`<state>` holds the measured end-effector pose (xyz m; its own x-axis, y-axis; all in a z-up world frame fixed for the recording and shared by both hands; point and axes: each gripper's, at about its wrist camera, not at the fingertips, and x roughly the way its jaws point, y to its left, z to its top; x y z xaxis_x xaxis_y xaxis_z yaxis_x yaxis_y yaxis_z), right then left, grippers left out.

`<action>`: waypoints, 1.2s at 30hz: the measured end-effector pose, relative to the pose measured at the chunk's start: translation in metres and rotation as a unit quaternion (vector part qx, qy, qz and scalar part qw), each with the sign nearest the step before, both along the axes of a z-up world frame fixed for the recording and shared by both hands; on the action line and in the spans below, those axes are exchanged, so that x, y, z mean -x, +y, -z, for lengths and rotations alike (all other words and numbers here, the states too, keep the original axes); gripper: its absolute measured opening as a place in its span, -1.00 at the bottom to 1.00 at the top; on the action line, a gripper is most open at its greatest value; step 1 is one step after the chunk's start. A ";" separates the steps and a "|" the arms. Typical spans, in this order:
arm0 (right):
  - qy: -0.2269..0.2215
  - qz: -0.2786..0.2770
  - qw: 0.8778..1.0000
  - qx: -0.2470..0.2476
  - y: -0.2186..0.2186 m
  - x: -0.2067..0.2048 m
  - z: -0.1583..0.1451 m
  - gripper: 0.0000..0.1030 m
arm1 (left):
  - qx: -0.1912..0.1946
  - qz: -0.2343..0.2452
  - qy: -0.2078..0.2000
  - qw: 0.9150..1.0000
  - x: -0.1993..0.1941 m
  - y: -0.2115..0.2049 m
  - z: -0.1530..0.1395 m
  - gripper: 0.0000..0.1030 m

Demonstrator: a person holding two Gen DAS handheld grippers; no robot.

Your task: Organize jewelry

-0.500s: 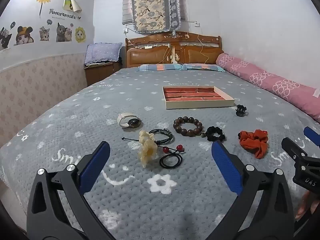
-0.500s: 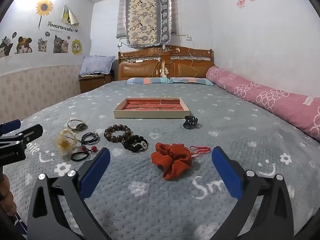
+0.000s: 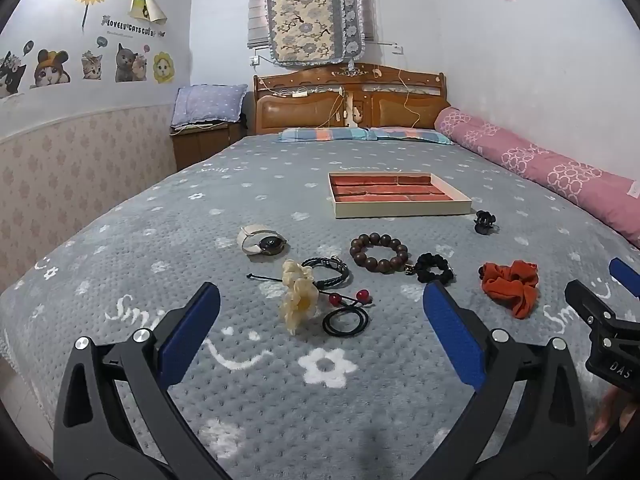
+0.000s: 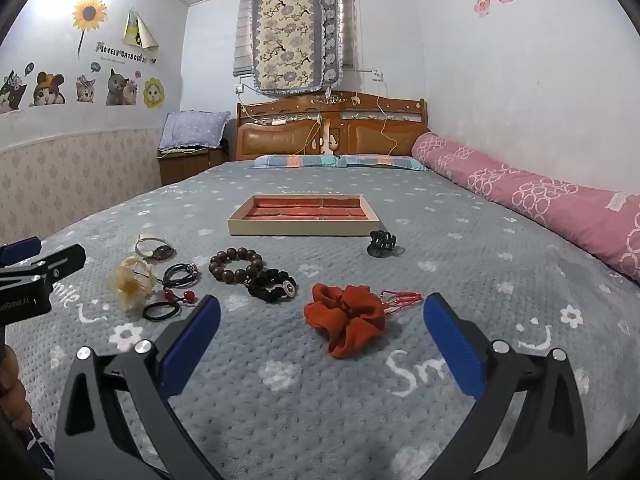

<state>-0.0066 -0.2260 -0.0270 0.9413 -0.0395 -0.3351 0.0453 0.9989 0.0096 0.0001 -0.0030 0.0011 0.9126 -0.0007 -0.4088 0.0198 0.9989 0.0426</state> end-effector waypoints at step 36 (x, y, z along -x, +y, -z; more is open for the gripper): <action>-0.004 0.004 1.000 0.007 0.000 0.002 0.000 0.93 | -0.003 -0.003 -0.004 1.000 0.002 0.009 0.000 0.91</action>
